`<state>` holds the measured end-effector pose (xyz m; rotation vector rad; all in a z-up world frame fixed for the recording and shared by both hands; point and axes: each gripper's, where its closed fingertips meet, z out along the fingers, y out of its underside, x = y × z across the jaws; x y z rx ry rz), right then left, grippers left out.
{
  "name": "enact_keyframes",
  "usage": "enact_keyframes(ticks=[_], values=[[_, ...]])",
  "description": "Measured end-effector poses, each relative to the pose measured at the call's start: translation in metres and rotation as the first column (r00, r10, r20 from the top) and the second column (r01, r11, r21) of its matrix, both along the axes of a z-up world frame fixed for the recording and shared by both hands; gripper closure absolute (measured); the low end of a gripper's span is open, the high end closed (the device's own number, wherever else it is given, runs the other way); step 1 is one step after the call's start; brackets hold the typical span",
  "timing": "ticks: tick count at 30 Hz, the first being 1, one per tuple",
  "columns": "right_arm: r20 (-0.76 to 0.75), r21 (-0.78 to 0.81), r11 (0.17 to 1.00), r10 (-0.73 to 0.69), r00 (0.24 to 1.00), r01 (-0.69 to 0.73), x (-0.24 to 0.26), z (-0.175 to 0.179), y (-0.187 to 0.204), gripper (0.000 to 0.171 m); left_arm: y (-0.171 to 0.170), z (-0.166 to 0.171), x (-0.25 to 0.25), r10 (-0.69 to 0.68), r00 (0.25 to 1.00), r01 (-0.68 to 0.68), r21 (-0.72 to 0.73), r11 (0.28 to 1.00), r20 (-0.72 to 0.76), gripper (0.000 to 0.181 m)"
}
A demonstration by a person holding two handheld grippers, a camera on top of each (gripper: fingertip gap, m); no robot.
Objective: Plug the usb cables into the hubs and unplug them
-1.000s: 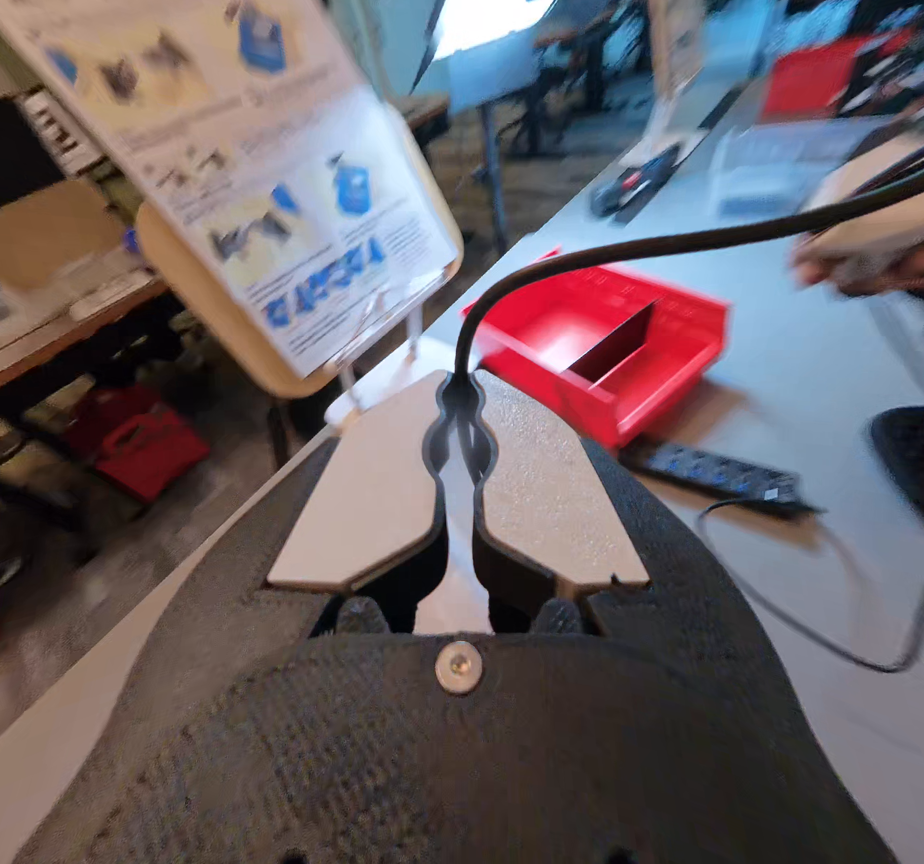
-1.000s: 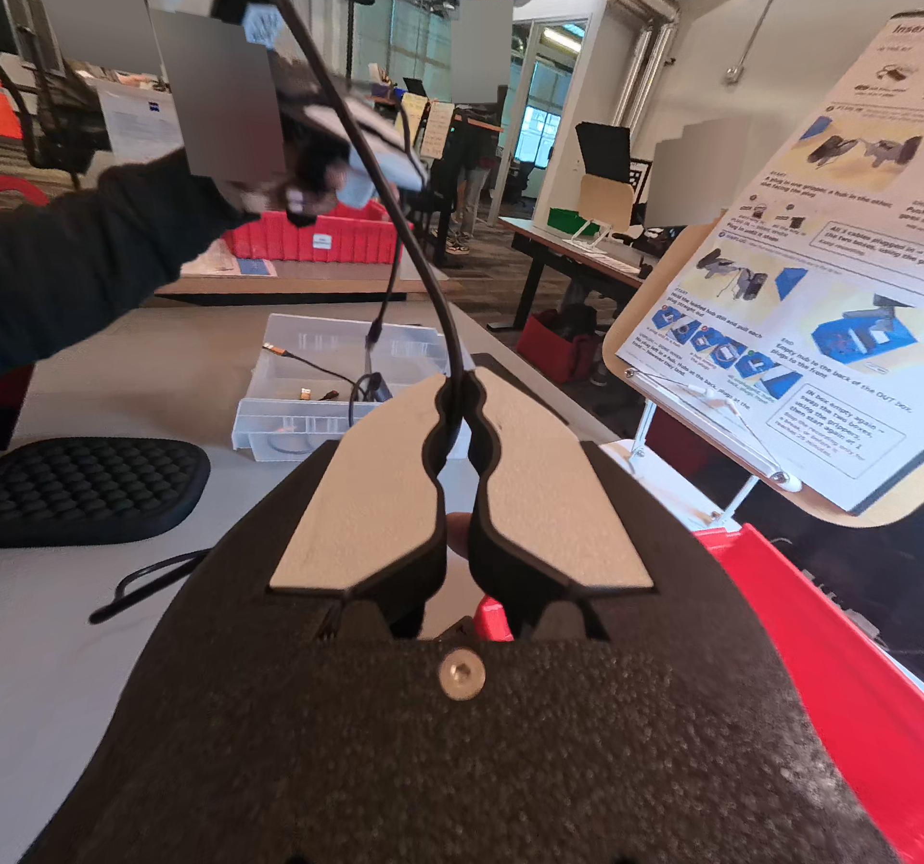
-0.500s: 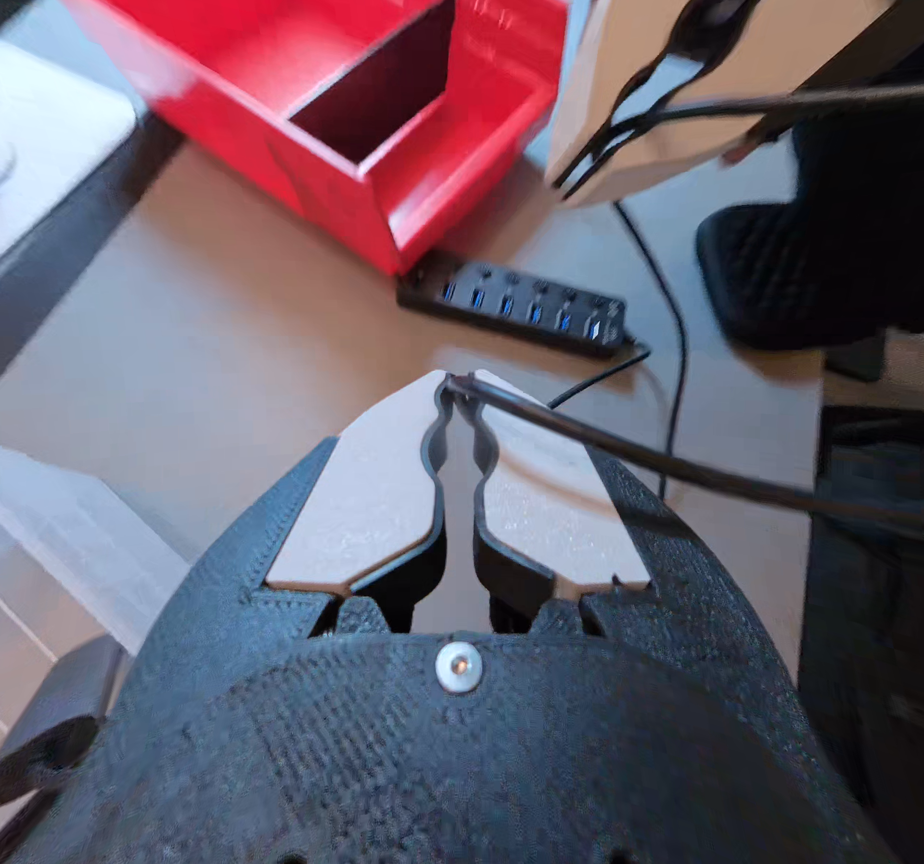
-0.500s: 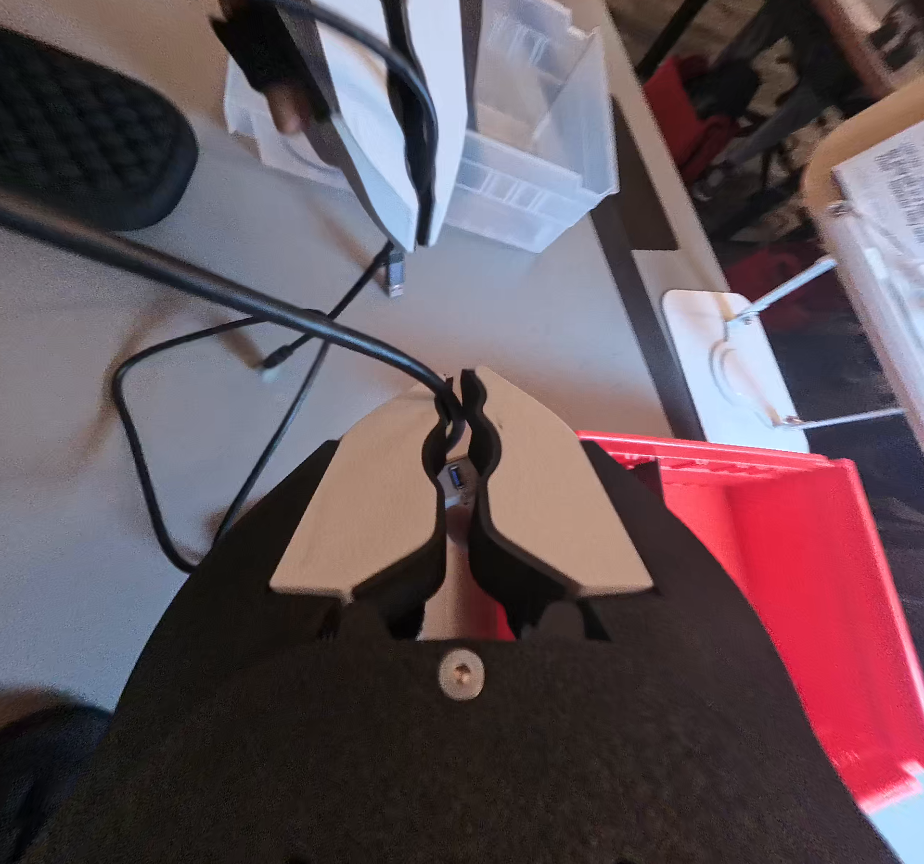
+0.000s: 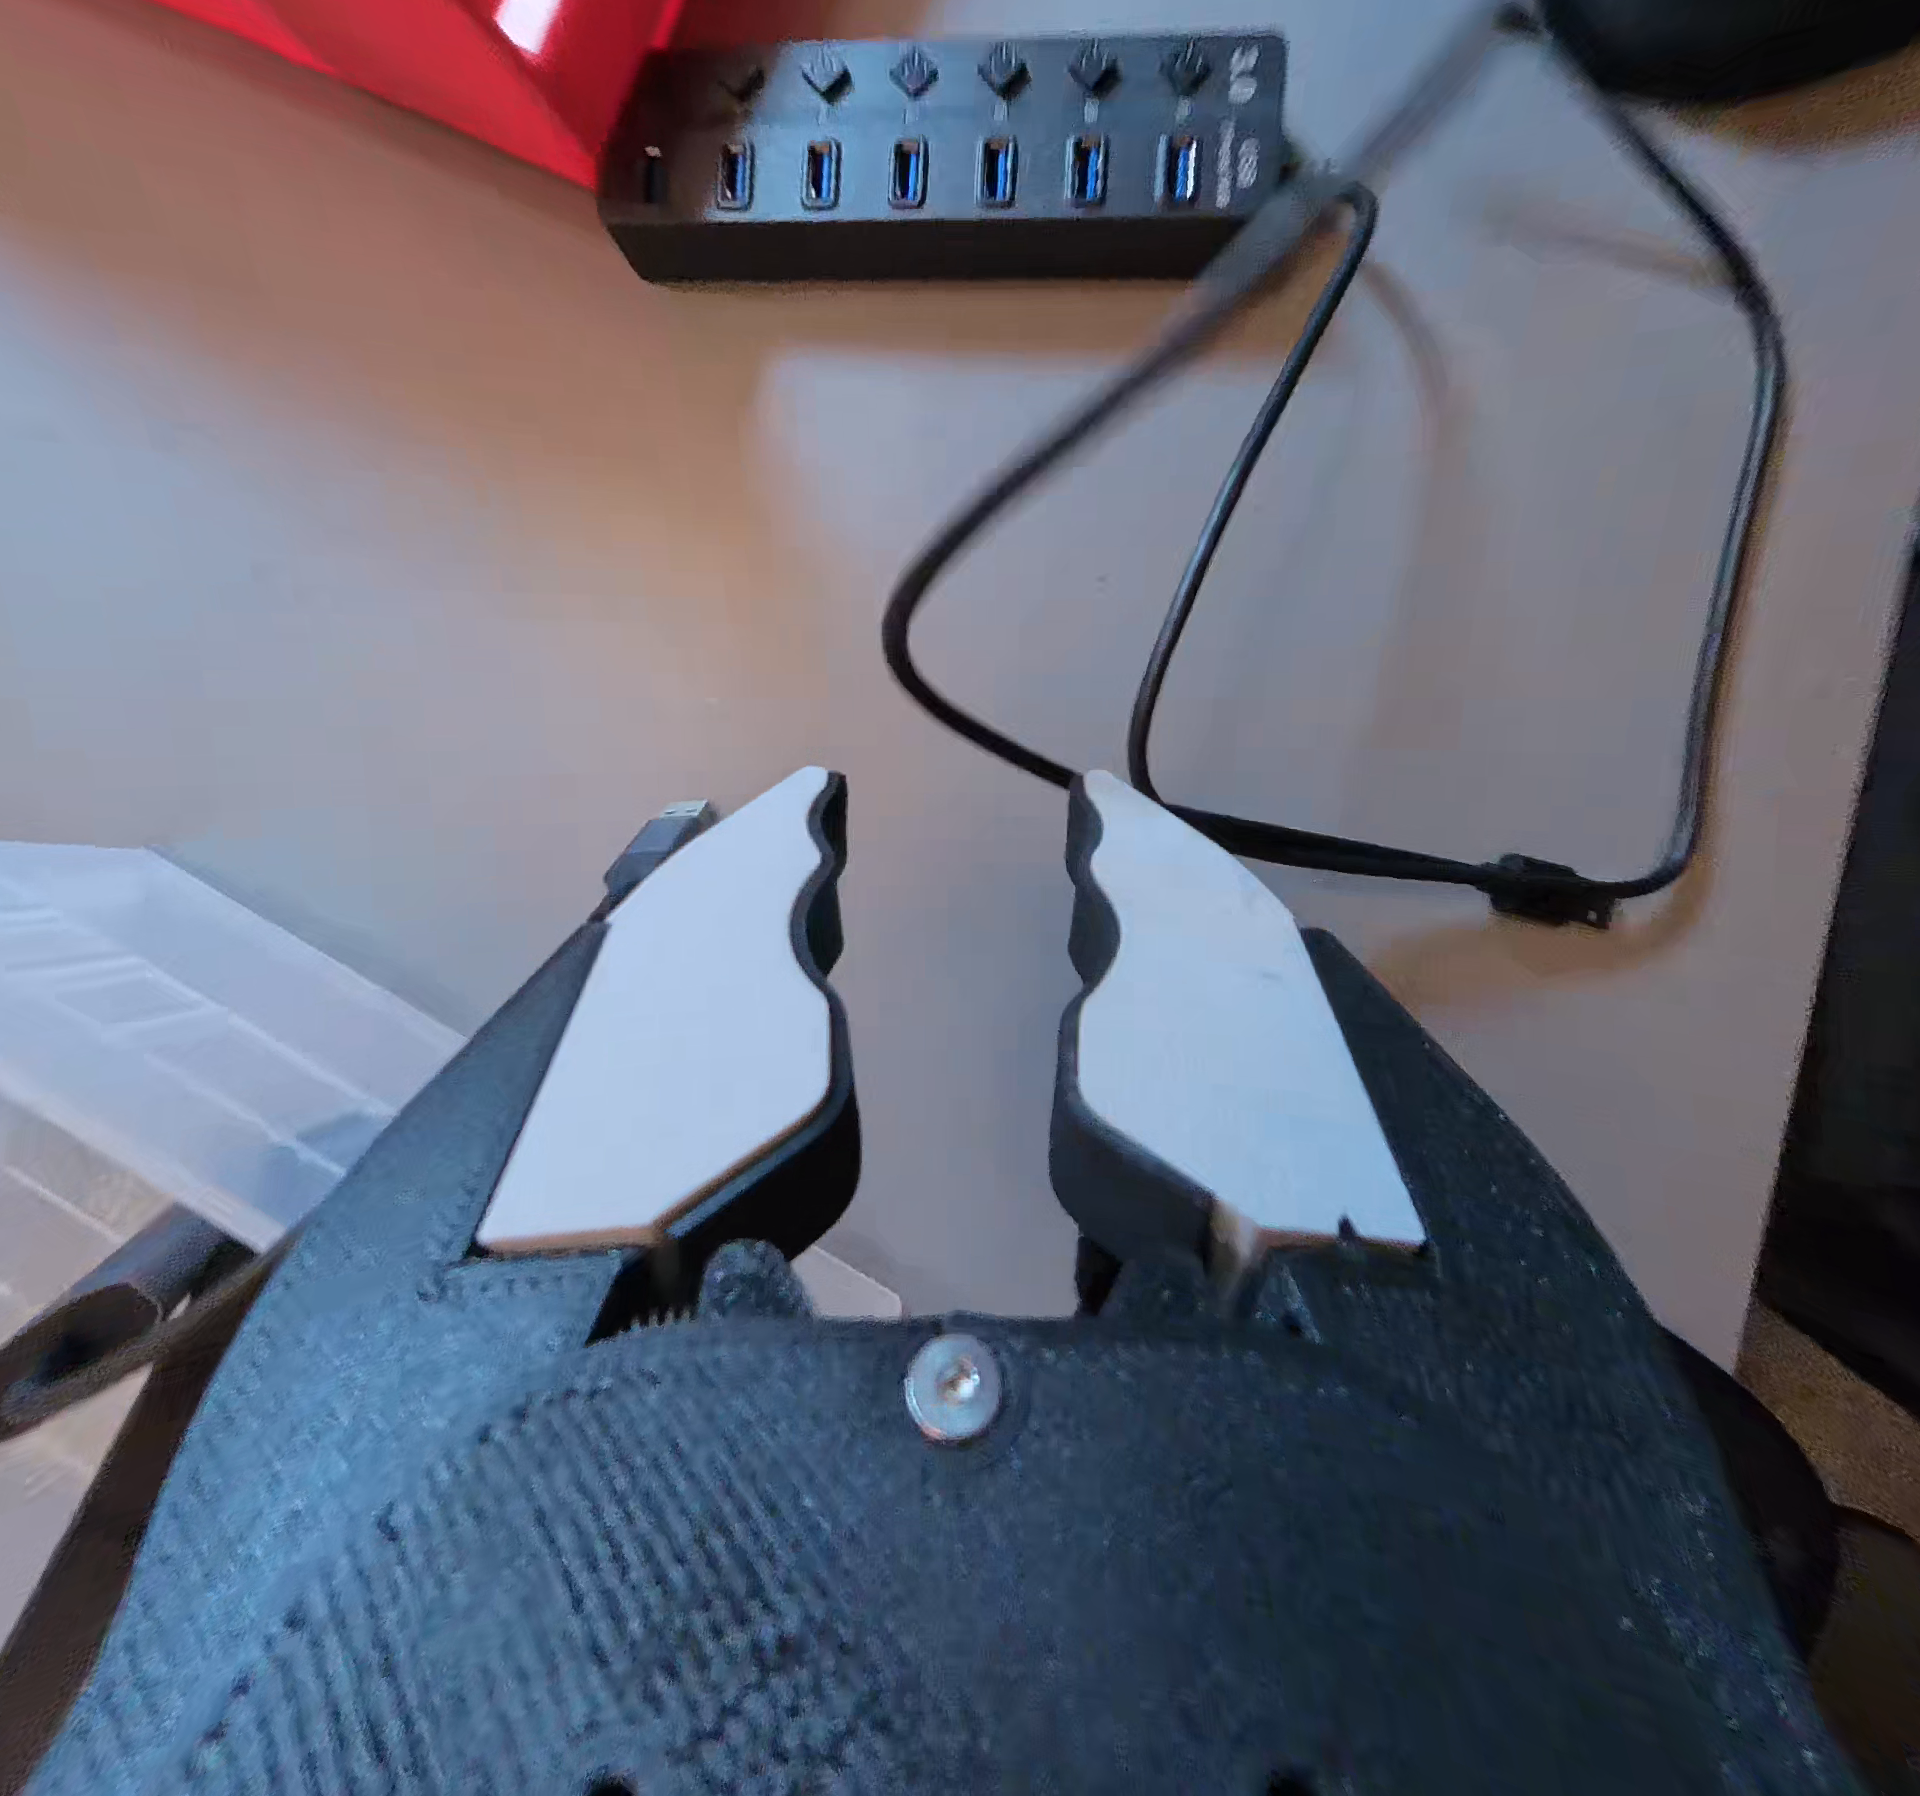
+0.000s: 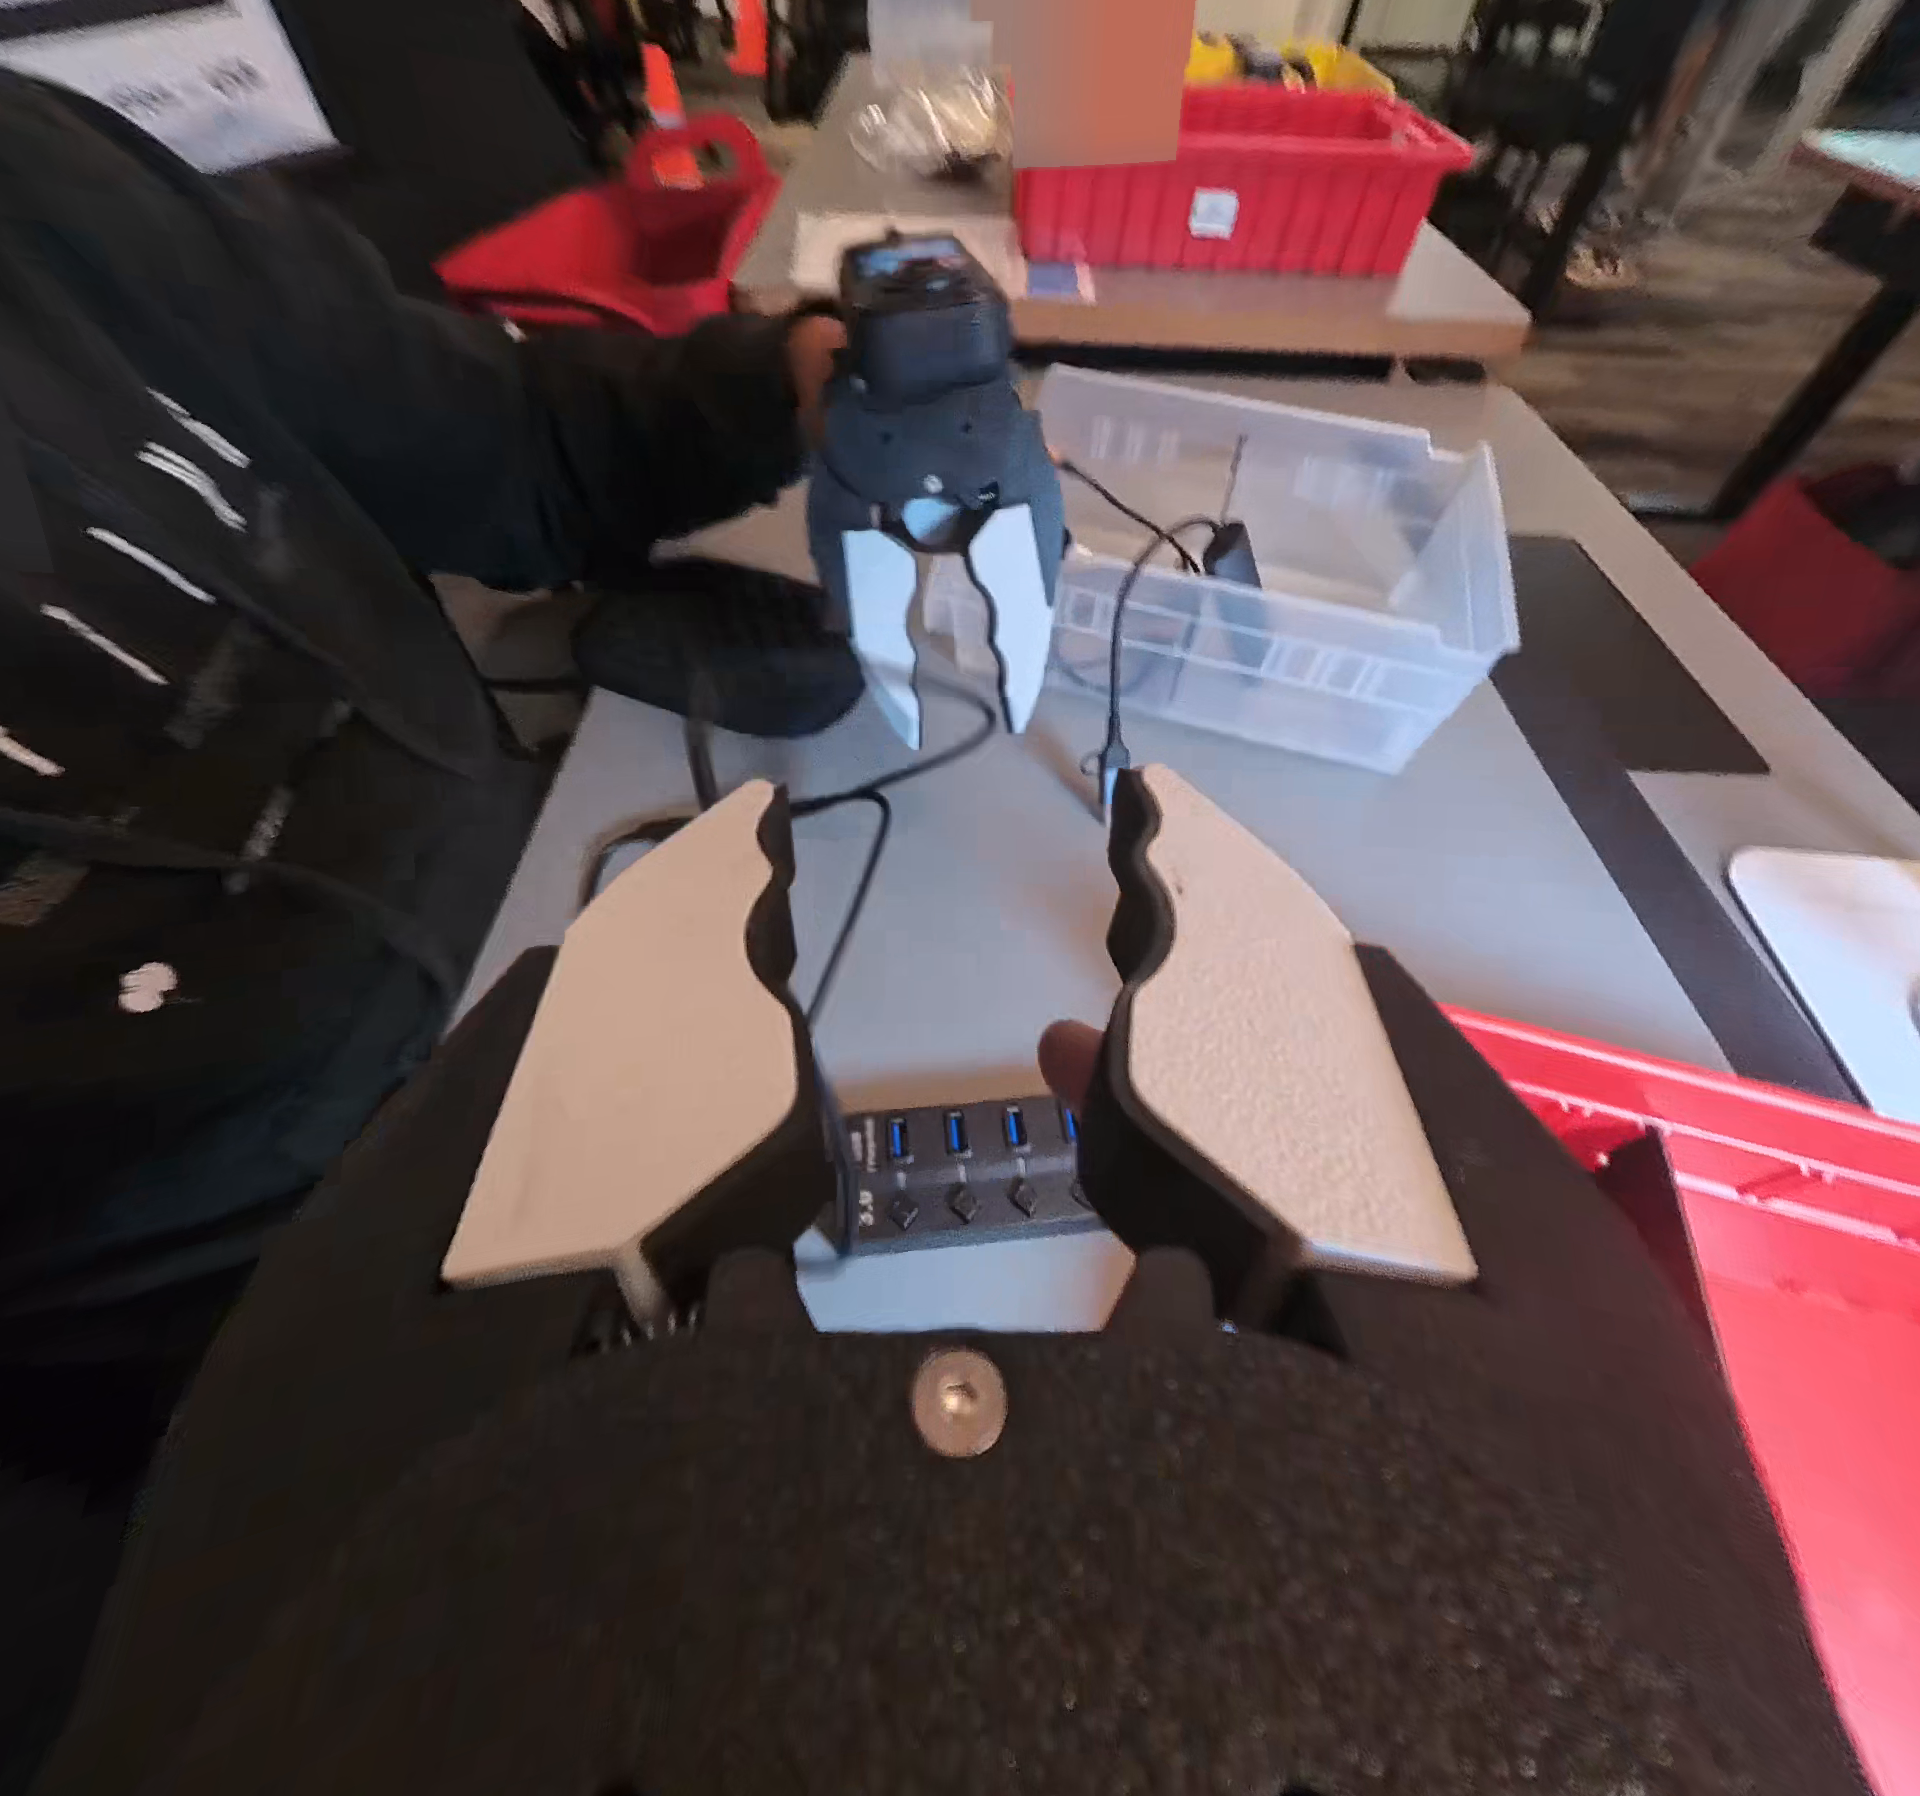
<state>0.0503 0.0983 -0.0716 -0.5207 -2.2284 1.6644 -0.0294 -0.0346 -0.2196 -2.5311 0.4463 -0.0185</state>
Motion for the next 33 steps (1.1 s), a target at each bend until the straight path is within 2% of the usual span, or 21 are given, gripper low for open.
enact_keyframes(ticks=[2, 4, 7, 9, 11, 15, 19, 21, 23, 25, 28, 30, 33], values=[[-0.032, -0.078, 0.997, -0.016, 0.999, 0.014, 0.002, 0.015, 0.007, 0.115, -0.008, 0.015, -0.002, 0.004, 0.998, -0.007, 0.063, 0.998, 0.055, 0.136], [-0.020, -0.075, 0.993, -0.089, 0.996, 0.087, -0.008, 0.014, 0.016, 0.121, -0.014, 0.034, -0.005, 0.005, 0.996, -0.020, 0.151, 0.988, 0.095, 0.136], [0.006, 0.048, 0.969, -0.241, 0.970, 0.241, -0.033, -0.008, 0.026, 0.124, -0.020, 0.059, -0.026, 0.084, 0.993, -0.104, 0.267, 0.958, 0.088, 0.139], [0.003, 0.159, 0.900, -0.412, 0.911, 0.407, -0.057, -0.024, 0.042, 0.132, -0.026, 0.065, -0.049, 0.168, 0.985, -0.169, 0.295, 0.940, 0.031, 0.140], [-0.007, 0.291, 0.820, -0.513, 0.858, 0.492, -0.070, -0.043, 0.053, 0.133, -0.036, 0.061, -0.078, 0.255, 0.962, -0.220, 0.269, 0.937, -0.101, 0.140], [-0.017, 0.379, 0.798, -0.500, 0.866, 0.468, -0.076, -0.058, 0.040, 0.133, -0.050, 0.048, -0.125, 0.305, 0.904, -0.273, 0.145, 0.951, -0.300, 0.140], [-0.012, 0.420, 0.792, -0.483, 0.875, 0.443, -0.081, -0.068, 0.028, 0.132, -0.039, 0.028, -0.131, 0.166, 0.944, -0.165, 0.029, 0.986, -0.286, 0.143], [-0.007, 0.433, 0.791, -0.476, 0.879, 0.432, -0.082, -0.074, 0.026, 0.132, -0.036, 0.021, -0.134, 0.080, 0.933, -0.094, -0.023, 0.995, -0.352, 0.152], [-0.004, 0.439, 0.788, -0.479, 0.878, 0.432, -0.082, -0.077, 0.027, 0.133, -0.031, 0.027, -0.138, 0.068, 0.924, -0.091, -0.044, 0.995, -0.376, 0.167], [-0.007, 0.430, 0.787, -0.488, 0.873, 0.443, -0.083, -0.076, 0.031, 0.134, -0.025, 0.046, -0.158, 0.153, 0.895, -0.161, 0.016, 0.987, -0.418, 0.176], [-0.009, 0.388, 0.795, -0.502, 0.865, 0.466, -0.085, -0.069, 0.035, 0.139, -0.029, 0.067, -0.198, 0.346, 0.888, -0.337, 0.086, 0.938, -0.303, 0.177], [-0.017, 0.366, 0.796, -0.512, 0.859, 0.482, -0.086, -0.064, 0.037, 0.141, -0.042, 0.061, -0.225, 0.436, 0.867, -0.440, 0.042, 0.897, -0.240, 0.177], [-0.032, 0.354, 0.789, -0.526, 0.850, 0.502, -0.086, -0.060, 0.041, 0.142, -0.068, 0.043, -0.263, 0.507, 0.803, -0.541, -0.026, 0.840, -0.313, 0.177]])
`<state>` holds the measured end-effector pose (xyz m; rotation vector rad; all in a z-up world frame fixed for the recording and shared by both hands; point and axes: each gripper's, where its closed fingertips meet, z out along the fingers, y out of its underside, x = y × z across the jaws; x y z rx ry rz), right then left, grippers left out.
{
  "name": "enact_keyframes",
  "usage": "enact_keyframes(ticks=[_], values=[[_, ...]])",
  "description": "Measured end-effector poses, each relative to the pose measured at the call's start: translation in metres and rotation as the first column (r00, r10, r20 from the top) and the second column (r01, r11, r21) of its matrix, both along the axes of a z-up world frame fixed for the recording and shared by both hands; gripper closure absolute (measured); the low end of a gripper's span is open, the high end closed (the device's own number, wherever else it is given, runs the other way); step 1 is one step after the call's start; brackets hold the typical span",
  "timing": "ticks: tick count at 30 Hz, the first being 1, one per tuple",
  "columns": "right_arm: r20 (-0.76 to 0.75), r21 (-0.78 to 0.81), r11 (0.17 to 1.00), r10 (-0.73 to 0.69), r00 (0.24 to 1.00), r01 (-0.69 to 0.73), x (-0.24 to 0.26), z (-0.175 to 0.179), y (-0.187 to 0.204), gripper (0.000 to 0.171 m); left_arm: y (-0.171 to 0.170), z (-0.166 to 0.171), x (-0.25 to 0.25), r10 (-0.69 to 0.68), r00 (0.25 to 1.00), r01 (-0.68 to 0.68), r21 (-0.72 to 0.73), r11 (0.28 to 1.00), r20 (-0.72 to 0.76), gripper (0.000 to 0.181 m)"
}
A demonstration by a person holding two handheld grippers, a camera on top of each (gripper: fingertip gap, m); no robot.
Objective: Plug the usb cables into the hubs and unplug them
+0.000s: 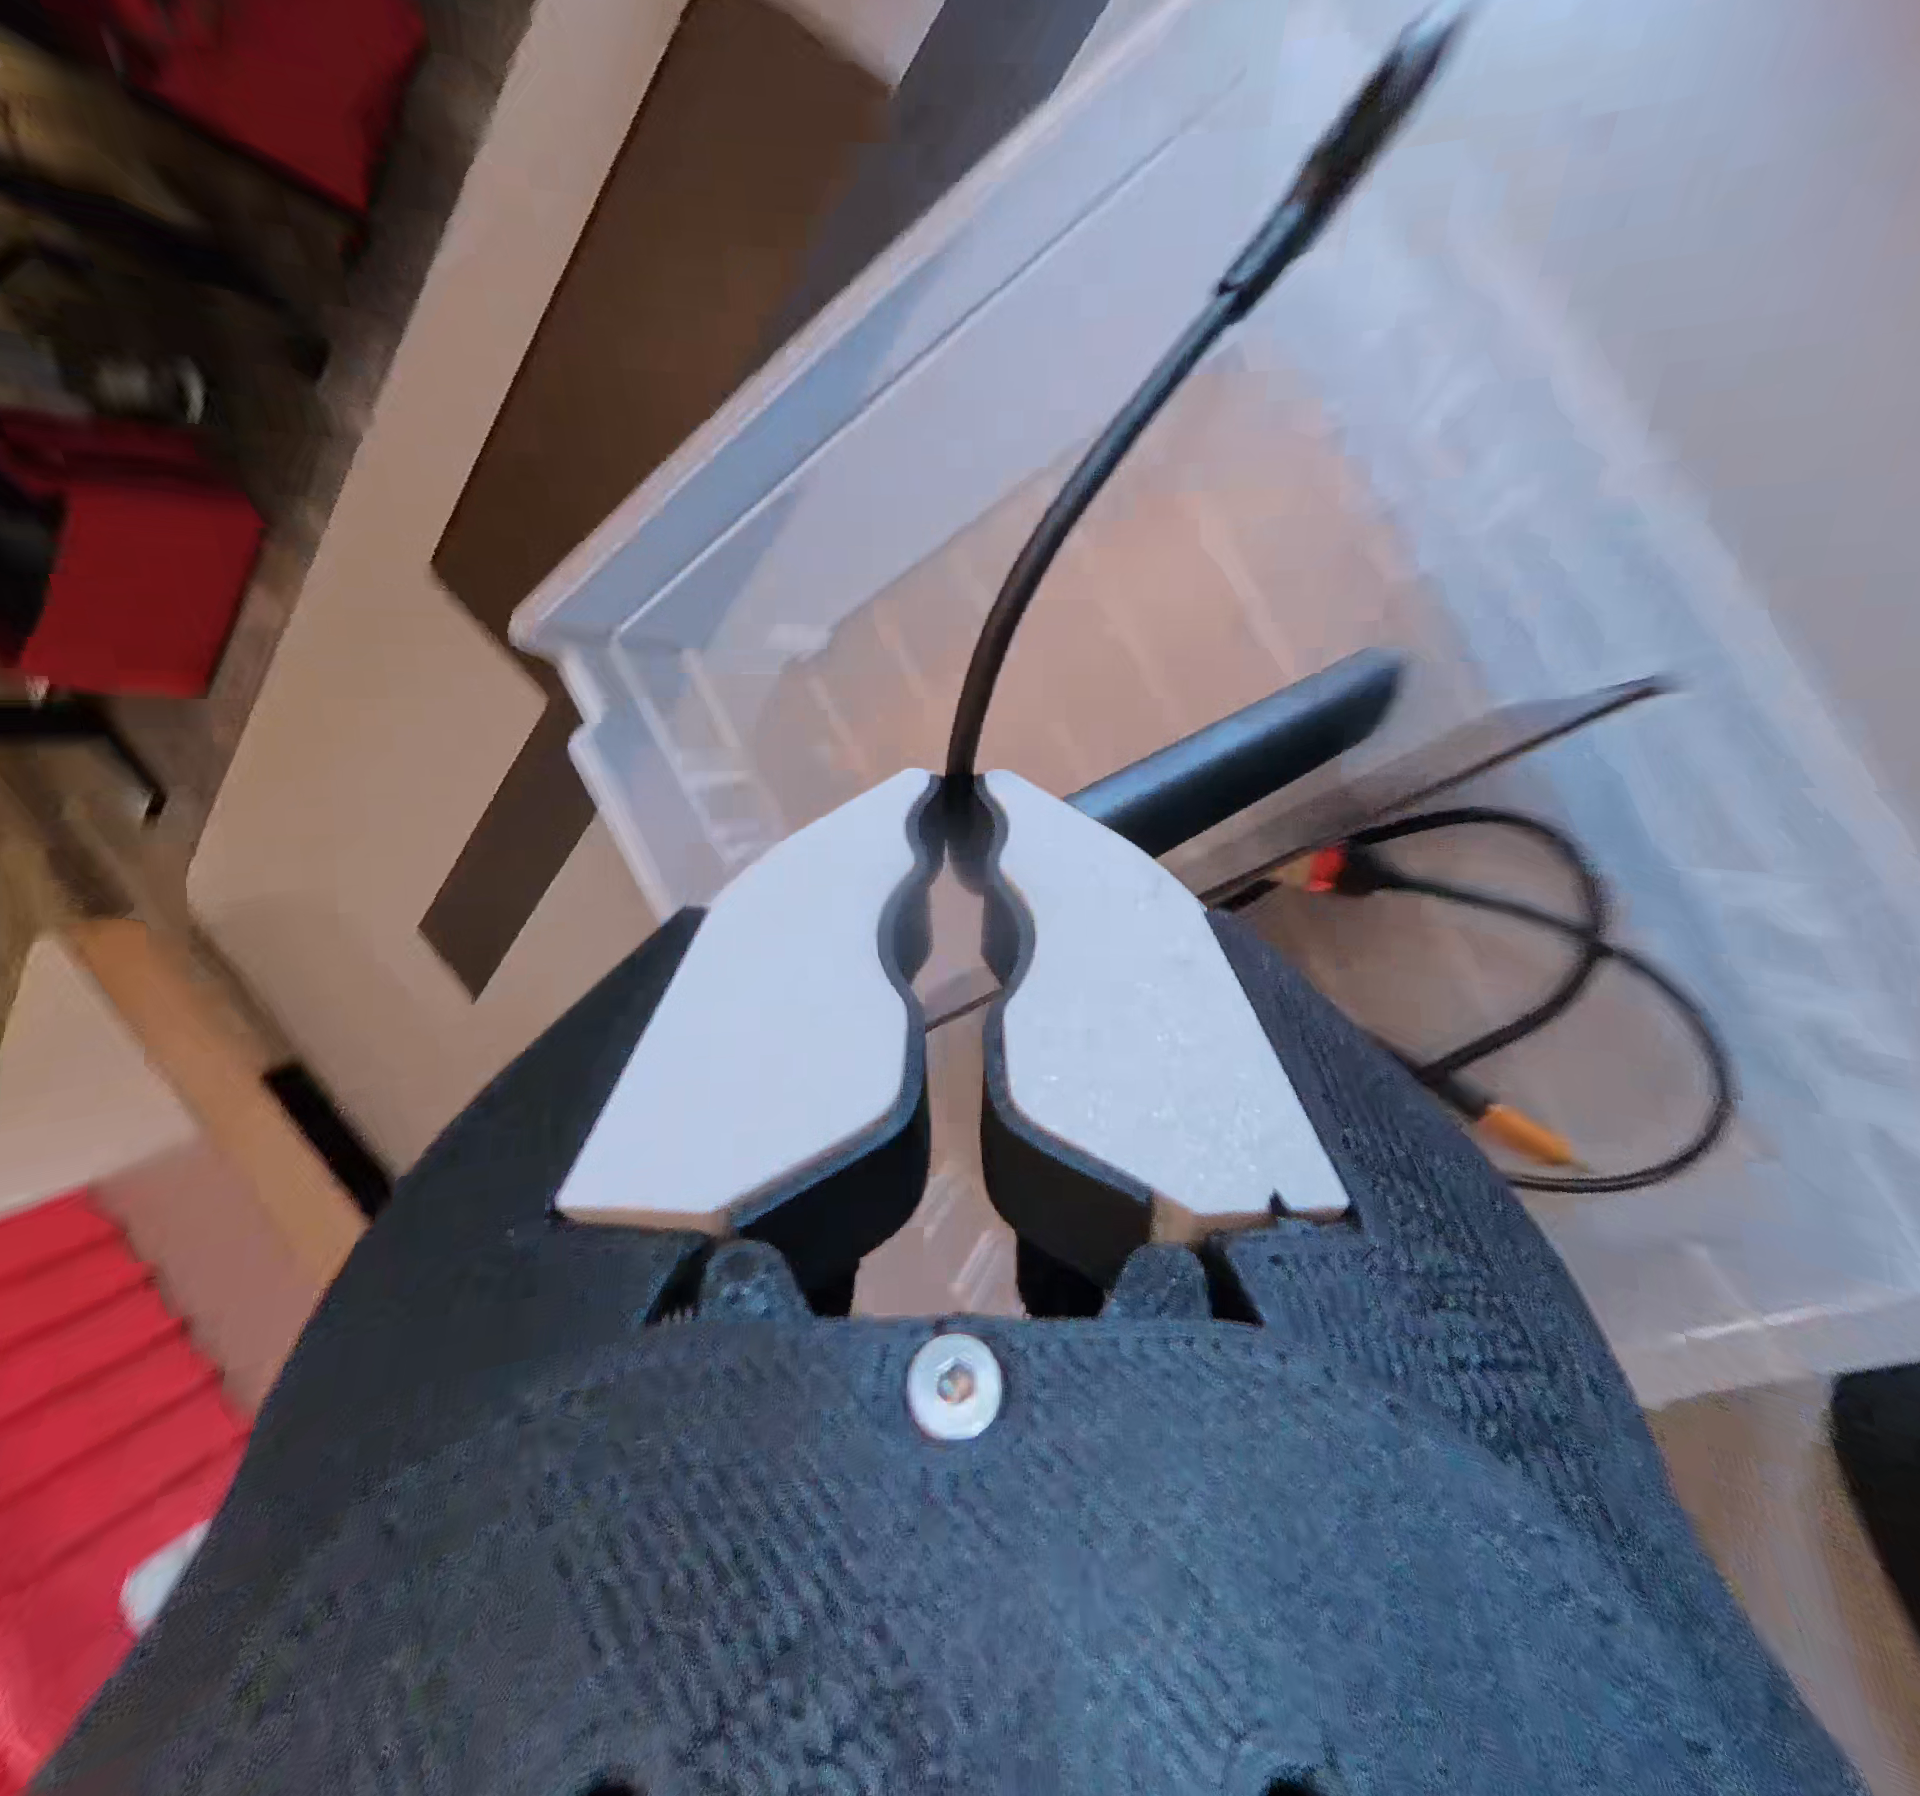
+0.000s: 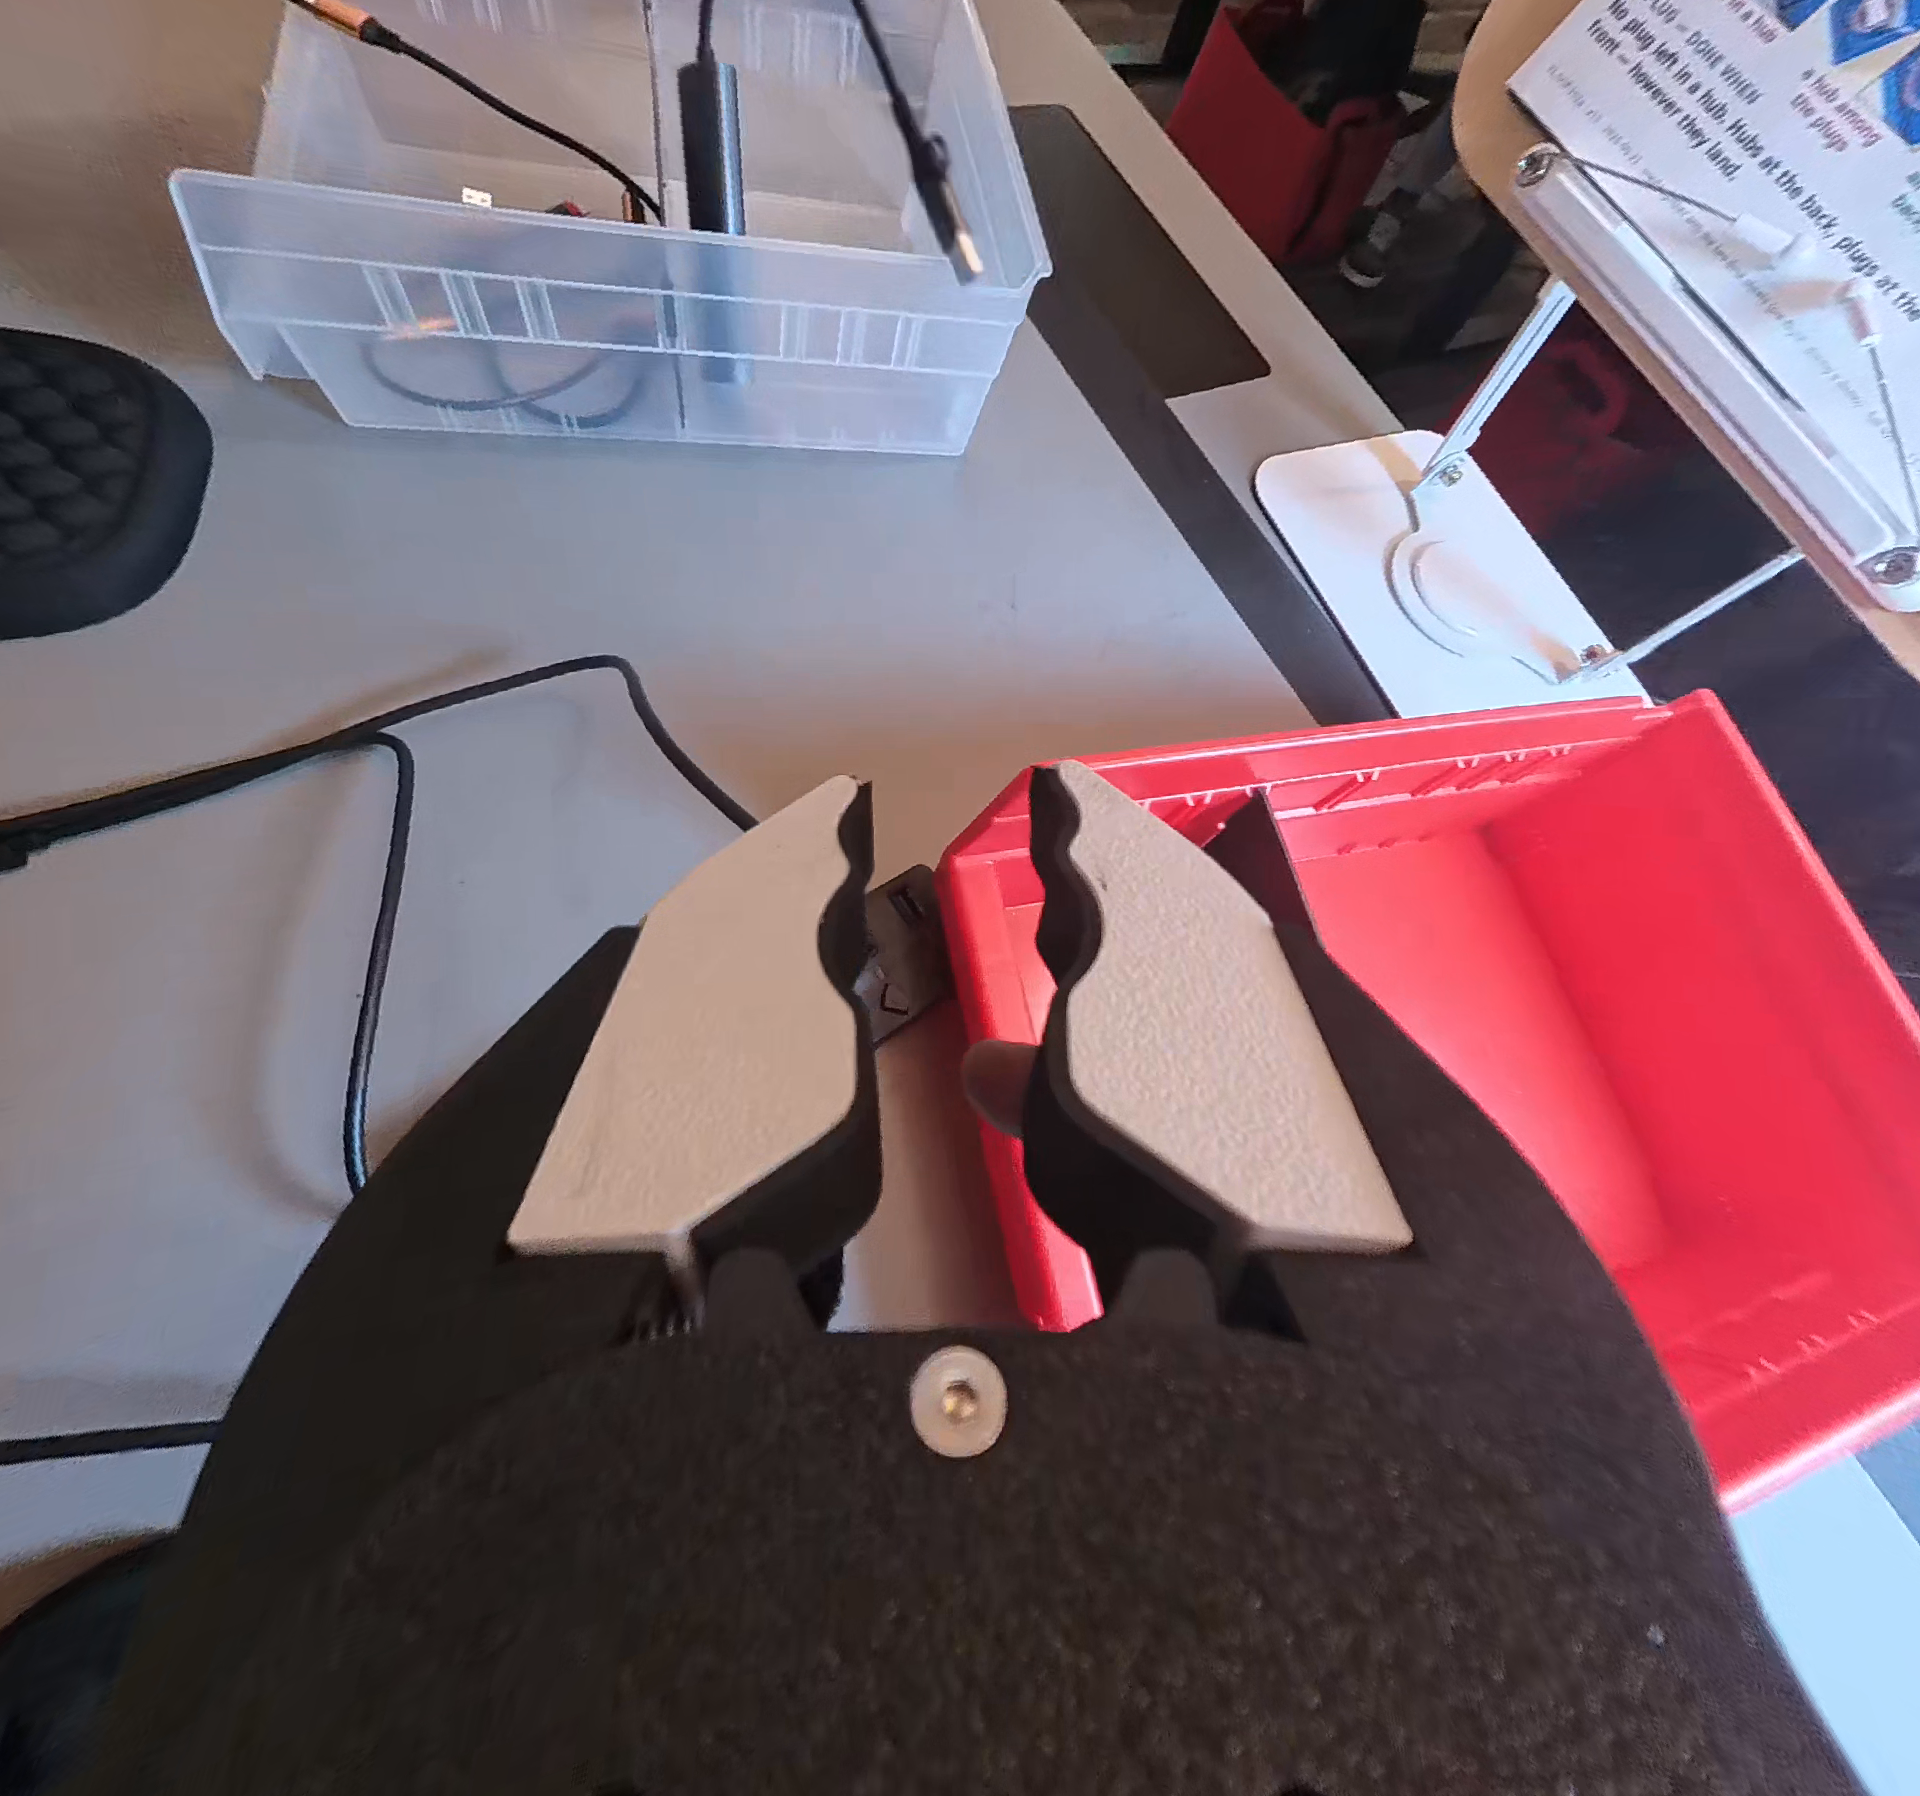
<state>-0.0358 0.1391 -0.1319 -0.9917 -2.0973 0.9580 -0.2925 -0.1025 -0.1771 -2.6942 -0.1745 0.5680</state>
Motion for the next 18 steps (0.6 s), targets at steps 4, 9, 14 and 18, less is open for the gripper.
enact_keyframes(ticks=[4, 9, 14, 18], values=[[-0.013, -0.023, 0.999, -0.027, 1.000, 0.027, -0.003, 0.003, 0.005, 0.144, -0.034, -0.018, -0.034, 0.183, 0.979, -0.193, -0.118, 0.974, -0.089, 0.153], [-0.028, -0.056, 0.997, -0.054, 0.998, 0.052, -0.008, 0.006, 0.008, 0.145, -0.010, 0.010, -0.011, 0.169, 0.981, -0.159, 0.109, 0.981, -0.090, 0.145], [-0.035, -0.061, 0.996, -0.064, 0.997, 0.062, -0.011, 0.007, 0.007, 0.145, 0.024, 0.013, 0.091, -0.150, 0.984, 0.123, 0.236, 0.964, 0.099, 0.145], [-0.039, -0.063, 0.996, -0.067, 0.997, 0.065, -0.008, 0.007, 0.009, 0.145, -0.002, 0.004, 0.156, -0.406, 0.897, 0.371, 0.202, 0.907, 0.175, 0.143]])
